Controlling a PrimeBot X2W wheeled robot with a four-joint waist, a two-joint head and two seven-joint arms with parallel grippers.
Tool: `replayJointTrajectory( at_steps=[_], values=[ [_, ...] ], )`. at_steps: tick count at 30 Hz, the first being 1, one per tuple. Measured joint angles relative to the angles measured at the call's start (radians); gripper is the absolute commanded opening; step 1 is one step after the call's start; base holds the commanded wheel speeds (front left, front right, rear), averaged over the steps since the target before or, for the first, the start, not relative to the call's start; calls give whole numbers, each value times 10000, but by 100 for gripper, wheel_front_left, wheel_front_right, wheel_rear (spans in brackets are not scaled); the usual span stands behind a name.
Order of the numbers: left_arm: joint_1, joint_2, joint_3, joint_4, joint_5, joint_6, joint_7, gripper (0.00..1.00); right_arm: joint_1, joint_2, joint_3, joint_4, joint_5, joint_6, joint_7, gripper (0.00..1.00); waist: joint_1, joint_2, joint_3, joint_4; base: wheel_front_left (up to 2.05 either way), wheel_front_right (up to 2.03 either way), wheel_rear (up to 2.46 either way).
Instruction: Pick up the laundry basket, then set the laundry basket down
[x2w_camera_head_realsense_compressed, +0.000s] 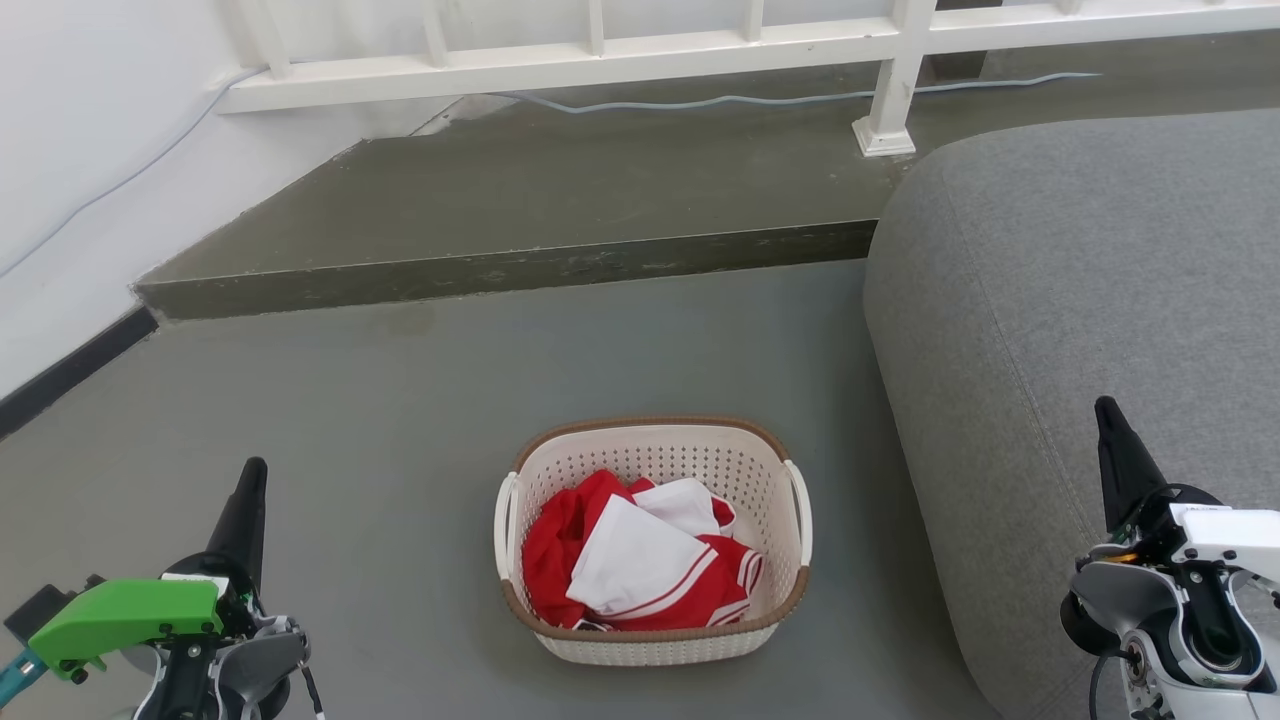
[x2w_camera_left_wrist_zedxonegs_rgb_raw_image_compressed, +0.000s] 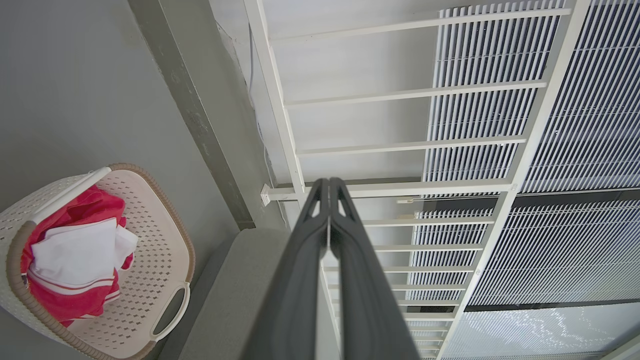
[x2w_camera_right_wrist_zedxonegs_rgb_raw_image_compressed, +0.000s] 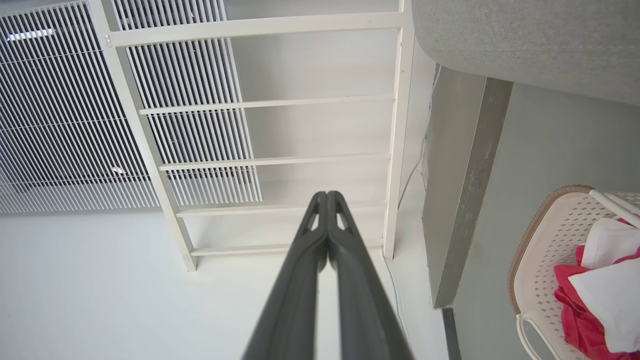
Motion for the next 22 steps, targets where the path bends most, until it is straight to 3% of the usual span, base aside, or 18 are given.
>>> replayJointTrajectory(
  at_steps=[22],
  values=[
    [0,0,0,-2,0,0,0,0,0,8,-13,-4,-2,0,38,0,0,0,0,0,0,0,0]
  ],
)
